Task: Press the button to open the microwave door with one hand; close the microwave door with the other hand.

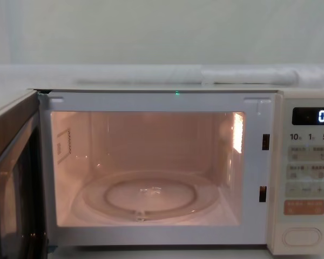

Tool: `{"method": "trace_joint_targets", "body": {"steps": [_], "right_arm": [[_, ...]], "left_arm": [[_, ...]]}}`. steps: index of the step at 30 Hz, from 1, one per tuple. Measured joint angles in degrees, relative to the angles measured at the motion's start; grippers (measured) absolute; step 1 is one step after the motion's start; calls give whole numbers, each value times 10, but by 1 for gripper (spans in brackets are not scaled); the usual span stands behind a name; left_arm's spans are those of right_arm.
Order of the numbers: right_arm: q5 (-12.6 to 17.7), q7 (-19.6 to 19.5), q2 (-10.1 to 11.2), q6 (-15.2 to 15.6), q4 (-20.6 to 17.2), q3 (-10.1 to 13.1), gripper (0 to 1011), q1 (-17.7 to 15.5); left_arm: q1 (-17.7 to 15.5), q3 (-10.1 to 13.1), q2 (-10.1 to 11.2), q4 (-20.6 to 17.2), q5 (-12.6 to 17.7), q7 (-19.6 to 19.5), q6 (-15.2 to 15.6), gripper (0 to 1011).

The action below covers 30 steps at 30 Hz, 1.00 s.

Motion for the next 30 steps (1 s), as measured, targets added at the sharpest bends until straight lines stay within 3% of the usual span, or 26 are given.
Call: {"method": "trace_joint_targets", "body": {"steps": [7,15,20,23,30], "right_arm": [[0,0,0,0,0,0,1002,0],[0,0,0,0,0,0,1002,0],[0,0,0,0,0,0,1002,0],[0,0,0,0,0,0,1002,0],[0,0,0,0,0,0,1002,0]], "left_arm": [[0,0,0,0,0,0,0,589],[0,0,0,0,0,0,0,296],[0,0,0,0,0,0,0,180],[0,0,0,0,0,0,0,44],[0,0,0,0,0,0,0,0]]}}
